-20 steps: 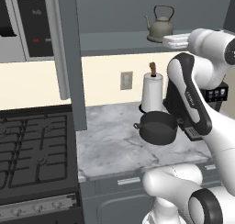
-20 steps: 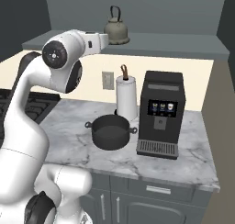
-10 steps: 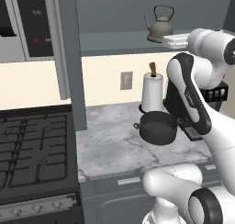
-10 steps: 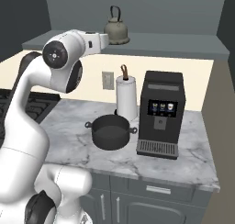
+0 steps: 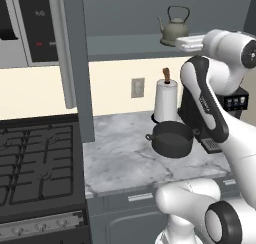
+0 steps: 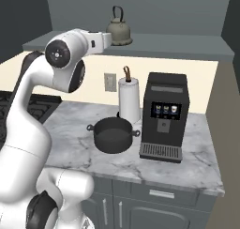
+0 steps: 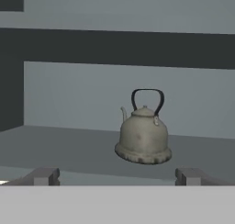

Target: Pick the kettle from the cabinet and place it on a stove burner. Then pick the pot from the counter and place it on another stove burner. Finally, turn both burners on.

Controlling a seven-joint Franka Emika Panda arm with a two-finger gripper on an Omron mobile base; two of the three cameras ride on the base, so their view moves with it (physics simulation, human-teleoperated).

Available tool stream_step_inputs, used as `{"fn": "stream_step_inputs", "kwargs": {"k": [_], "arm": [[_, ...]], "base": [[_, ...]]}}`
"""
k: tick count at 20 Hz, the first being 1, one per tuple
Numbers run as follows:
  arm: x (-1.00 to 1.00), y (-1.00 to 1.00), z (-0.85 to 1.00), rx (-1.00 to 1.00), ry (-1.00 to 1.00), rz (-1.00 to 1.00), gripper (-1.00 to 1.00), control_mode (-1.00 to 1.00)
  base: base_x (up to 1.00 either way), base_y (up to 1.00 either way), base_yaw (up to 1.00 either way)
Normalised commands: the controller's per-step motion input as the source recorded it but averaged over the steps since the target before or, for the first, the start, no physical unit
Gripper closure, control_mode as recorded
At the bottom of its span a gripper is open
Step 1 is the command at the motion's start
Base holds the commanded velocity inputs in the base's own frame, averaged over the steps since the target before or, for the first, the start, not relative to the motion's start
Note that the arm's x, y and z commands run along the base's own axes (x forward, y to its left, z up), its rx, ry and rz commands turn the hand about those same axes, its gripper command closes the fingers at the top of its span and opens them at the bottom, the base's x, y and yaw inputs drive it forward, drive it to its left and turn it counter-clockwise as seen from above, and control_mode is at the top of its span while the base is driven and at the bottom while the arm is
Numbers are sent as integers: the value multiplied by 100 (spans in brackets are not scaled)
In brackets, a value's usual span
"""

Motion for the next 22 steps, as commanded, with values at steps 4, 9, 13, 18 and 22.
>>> {"fn": "stream_step_inputs", "kwargs": {"k": [4, 9, 13, 18, 22], "arm": [[10, 0, 6, 0, 0, 0, -100, -100], [8, -2, 6, 0, 0, 0, -100, -100], [5, -3, 5, 0, 0, 0, -100, -100], [6, -4, 4, 0, 0, 0, -100, -100], [13, -13, 3, 0, 0, 0, -100, -100]], "base": [[0, 0, 0], [0, 0, 0], [0, 0, 0], [0, 0, 0], [0, 0, 0]]}}
